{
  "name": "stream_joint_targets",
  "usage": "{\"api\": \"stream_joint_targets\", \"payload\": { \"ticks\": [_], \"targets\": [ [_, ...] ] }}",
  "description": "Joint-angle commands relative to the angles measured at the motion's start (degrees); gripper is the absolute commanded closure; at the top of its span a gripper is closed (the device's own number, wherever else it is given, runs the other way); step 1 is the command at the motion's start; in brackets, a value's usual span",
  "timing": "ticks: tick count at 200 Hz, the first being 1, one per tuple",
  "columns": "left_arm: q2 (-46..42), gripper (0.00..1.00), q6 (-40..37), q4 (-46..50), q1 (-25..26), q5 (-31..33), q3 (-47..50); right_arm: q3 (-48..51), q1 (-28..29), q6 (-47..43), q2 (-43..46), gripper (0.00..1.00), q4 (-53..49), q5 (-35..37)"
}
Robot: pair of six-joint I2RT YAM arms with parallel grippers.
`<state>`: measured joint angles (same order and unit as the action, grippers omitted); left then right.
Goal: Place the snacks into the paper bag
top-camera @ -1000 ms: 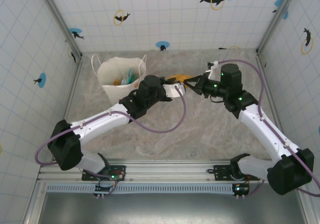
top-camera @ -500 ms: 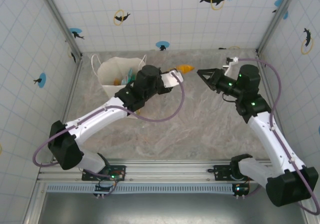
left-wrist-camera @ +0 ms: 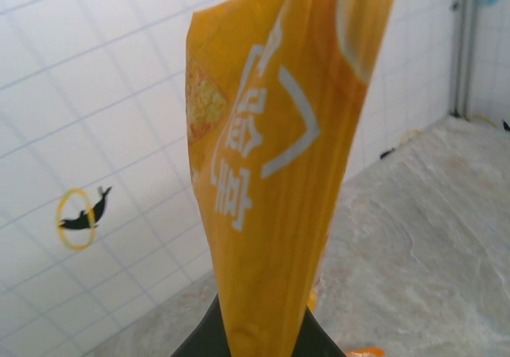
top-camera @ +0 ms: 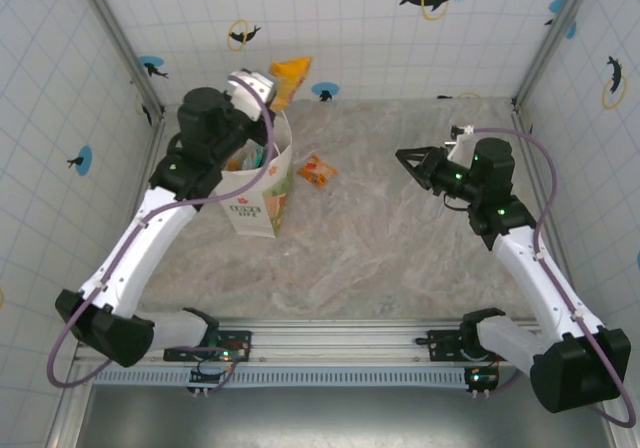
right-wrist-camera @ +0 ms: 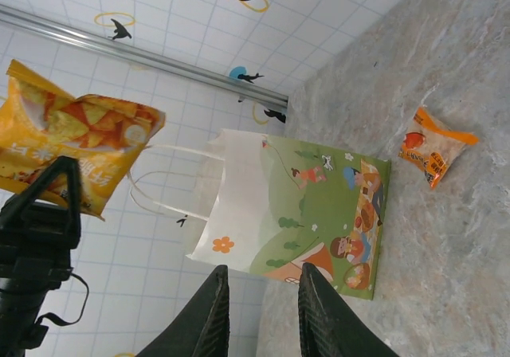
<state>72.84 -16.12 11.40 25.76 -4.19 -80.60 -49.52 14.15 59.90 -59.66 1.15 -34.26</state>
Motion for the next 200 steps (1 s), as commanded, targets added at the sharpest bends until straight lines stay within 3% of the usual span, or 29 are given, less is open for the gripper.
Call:
{"api": "stream_joint_targets", "payload": {
  "ticks": [1,22,47,63,174,200],
  "targets": [
    [-2.13,0.91,7.6,1.39,-5.14,-3.19,0.16,1.59,0.08,-0.66,-0.42,0.73,2.28,0.33],
    [-4.24,0.91,10.17,-1.04,-8.81,-2.83,3.06,2.04,0.21,-0.81,-0.48,0.73,2.25,0.51],
    [-6.48,0.91,16.12,-6.8,-14.4,-9.63,7.58,2.39,0.27,-1.01,-0.57,0.73,1.94,0.69],
    [-6.78,0.91,18.99,-7.58,-16.28,-10.07,8.91,2.52,0.42,-1.18,-0.65,0.73,1.76,0.69],
    [-7.89,0.82,19.2,3.15,-16.86,-5.3,12.89,3.37,1.32,-1.89,-1.27,0.73,1.2,1.21],
    [-8.34,0.7,19.16,3.54,-16.85,-3.77,12.51,3.16,1.66,-1.89,-1.72,0.73,1.33,1.21]
  ]
}}
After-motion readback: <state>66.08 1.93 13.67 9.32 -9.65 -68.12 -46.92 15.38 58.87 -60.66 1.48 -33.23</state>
